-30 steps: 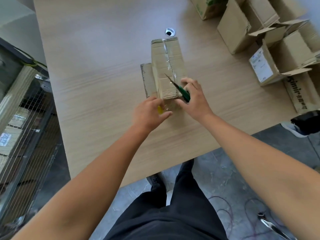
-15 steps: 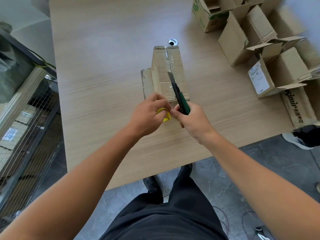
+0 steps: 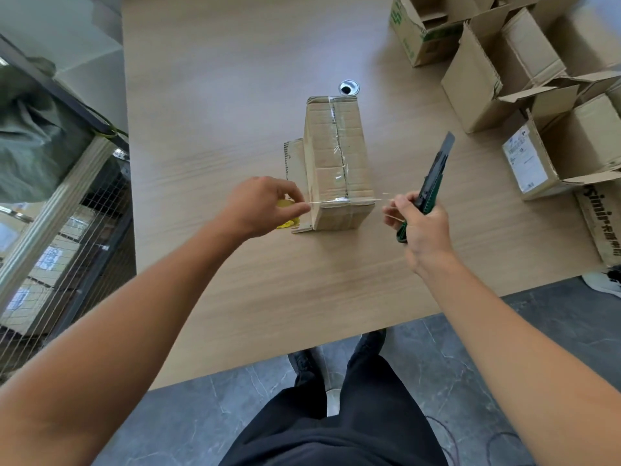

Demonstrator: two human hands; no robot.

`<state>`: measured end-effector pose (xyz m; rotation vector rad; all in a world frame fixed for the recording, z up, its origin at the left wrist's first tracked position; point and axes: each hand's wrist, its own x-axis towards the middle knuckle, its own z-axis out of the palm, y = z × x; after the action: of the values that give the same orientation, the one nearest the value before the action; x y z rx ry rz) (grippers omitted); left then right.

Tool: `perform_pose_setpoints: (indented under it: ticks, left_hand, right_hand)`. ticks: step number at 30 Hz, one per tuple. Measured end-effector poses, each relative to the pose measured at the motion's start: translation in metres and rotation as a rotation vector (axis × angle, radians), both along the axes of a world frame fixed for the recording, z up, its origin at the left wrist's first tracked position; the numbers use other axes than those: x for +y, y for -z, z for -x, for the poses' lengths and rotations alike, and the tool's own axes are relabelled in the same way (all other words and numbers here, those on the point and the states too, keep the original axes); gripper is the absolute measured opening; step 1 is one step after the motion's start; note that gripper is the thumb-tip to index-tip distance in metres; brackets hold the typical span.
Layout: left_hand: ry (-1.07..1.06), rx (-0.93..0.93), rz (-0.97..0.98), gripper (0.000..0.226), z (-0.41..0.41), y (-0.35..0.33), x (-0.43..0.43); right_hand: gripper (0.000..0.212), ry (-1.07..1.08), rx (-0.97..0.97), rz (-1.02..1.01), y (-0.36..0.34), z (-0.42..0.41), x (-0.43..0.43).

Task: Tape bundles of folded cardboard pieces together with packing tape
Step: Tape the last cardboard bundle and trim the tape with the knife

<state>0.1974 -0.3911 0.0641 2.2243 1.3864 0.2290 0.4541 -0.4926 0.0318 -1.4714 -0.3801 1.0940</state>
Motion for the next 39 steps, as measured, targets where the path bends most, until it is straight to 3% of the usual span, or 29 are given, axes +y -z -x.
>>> perform_pose_setpoints:
  ticks: [10, 14, 18, 21, 24, 28, 32, 36, 37, 39]
  left_hand:
    - [0.028, 0.168, -0.039, 0.025, -0.013, 0.047, 0.012]
    - [0.075, 0.165, -0.054, 0.025, -0.012, 0.06, 0.008]
    - [0.063, -0.059, 0.128, 0.037, -0.012, 0.056, 0.003]
    - [-0.01, -0.046, 0.001, 0.048, -0.025, 0.056, -0.005]
    - [-0.104, 0.017, -0.127, 0.056, -0.038, 0.062, -0.009]
    - [-0.108, -0.029, -0.195, 0.057, -0.036, 0.074, -0.005]
    - [-0.084, -0.051, -0.176, 0.054, -0.037, 0.074, 0.002]
    - [-0.096, -0.027, -0.164, 0.053, -0.039, 0.073, 0.003]
    - [-0.11, -0.016, -0.154, 0.053, -0.039, 0.073, 0.002]
    - [-0.128, 0.007, -0.133, 0.052, -0.039, 0.072, -0.003]
  right_hand:
    - [0.02, -0.076, 0.139, 0.115, 0.055, 0.008, 0.024]
    - [0.011, -0.18, -0.028, 0.06, 0.063, 0.013, 0.031]
    - [0.018, -0.292, -0.23, -0.05, 0.067, 0.007, 0.028]
    - [0.005, -0.281, -0.218, -0.092, 0.074, 0.005, 0.02]
    - [0.023, -0.361, -0.148, -0.1, 0.084, 0.001, 0.014]
    - [0.046, -0.468, -0.326, -0.14, 0.087, -0.007, 0.025]
    - [0.015, -0.653, -0.016, -0.034, 0.082, -0.024, 0.045]
    - [0.028, -0.691, 0.259, 0.093, 0.078, -0.041, 0.055]
    - [0.033, -0.69, 0.245, 0.13, 0.072, -0.043, 0.054]
    - [0.031, -0.657, -0.02, 0.18, 0.056, -0.046, 0.05]
